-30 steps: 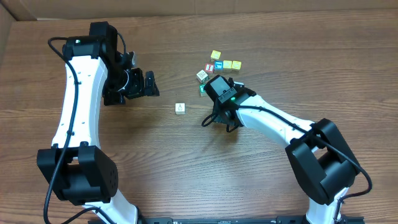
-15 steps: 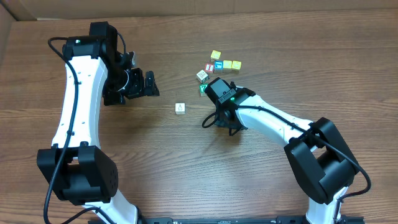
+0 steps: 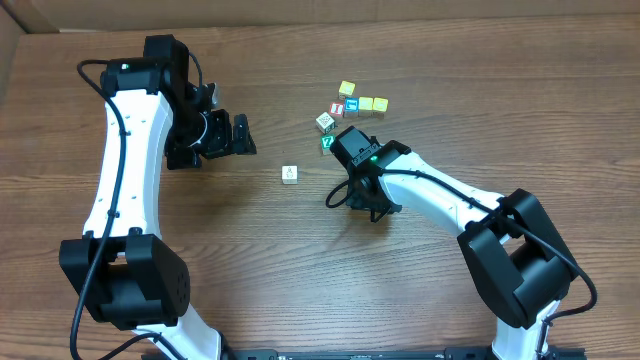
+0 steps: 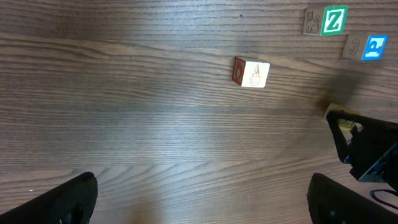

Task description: Flip 5 blocks

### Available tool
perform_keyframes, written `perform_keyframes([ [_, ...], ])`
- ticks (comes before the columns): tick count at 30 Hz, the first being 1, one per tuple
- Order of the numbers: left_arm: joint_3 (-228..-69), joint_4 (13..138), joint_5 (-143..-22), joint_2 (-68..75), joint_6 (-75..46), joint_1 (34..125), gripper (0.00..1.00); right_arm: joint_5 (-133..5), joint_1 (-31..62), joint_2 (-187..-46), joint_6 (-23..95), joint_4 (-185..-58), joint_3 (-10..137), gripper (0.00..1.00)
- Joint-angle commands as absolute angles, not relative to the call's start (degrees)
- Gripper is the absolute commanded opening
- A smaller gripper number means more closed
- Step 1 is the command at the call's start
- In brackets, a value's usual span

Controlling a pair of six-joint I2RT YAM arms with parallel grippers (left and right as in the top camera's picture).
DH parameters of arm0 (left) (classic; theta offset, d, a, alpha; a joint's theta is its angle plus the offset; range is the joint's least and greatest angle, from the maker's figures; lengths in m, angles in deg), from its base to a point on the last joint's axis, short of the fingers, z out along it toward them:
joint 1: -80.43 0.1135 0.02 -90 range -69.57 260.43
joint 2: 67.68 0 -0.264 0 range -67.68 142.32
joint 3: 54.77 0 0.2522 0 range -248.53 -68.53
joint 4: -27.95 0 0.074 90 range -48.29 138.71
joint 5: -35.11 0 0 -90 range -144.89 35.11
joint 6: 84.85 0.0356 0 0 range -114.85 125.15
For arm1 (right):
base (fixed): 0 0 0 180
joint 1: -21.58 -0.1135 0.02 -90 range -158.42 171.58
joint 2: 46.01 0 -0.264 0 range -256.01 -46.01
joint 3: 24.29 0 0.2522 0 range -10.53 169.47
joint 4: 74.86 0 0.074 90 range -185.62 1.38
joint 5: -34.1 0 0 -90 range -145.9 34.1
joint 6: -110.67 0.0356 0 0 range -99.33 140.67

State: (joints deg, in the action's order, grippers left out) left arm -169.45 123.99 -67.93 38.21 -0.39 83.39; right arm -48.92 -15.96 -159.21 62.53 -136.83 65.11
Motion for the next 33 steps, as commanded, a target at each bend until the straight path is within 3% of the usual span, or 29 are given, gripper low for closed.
perform_keyframes([
  [1, -170.89, 123.95, -67.95, 38.93, -0.17, 83.02, 1.00, -48.89, -15.96, -157.88, 62.42, -136.37, 65.68, 0.41],
  [17, -170.92, 123.95, -67.97, 38.93, -0.17, 83.02, 1.00, -52.19, -16.09, -157.88, 62.45, -142.44, 65.65, 0.31],
  [33, -170.89, 123.95, -67.95, 38.93, -0.17, 83.02, 1.00, -56.04, -18.06, -157.88, 60.72, -143.23, 65.68, 0.33],
])
